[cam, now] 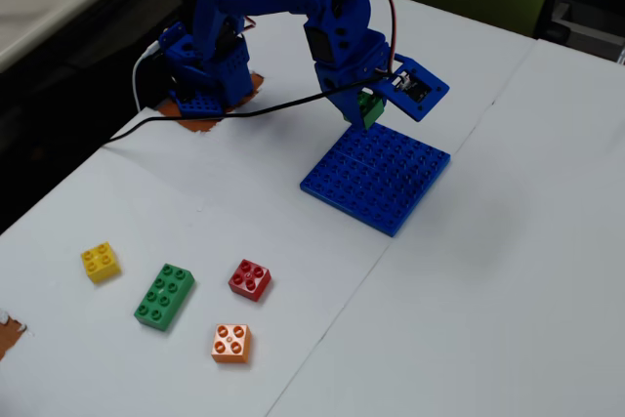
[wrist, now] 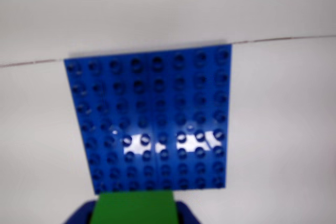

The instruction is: Pick up the 2x2 green block and go up the 8x8 blue block.

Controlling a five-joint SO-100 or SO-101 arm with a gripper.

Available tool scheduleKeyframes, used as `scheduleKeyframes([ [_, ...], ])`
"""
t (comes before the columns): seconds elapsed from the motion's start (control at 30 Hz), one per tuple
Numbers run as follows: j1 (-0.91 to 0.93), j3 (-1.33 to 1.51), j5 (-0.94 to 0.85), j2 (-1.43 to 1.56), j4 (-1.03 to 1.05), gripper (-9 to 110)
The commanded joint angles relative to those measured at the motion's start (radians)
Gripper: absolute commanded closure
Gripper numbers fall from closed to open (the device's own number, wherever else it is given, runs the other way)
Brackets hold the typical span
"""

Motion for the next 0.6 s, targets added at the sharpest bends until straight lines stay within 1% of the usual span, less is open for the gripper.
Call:
scheduleKeyframes([
  [0.0, -0.005, -0.035, 0.002, 0.009, 0.009, 100],
  [0.57, -0.003, -0.032, 0.006, 0.0, 0.009, 100],
])
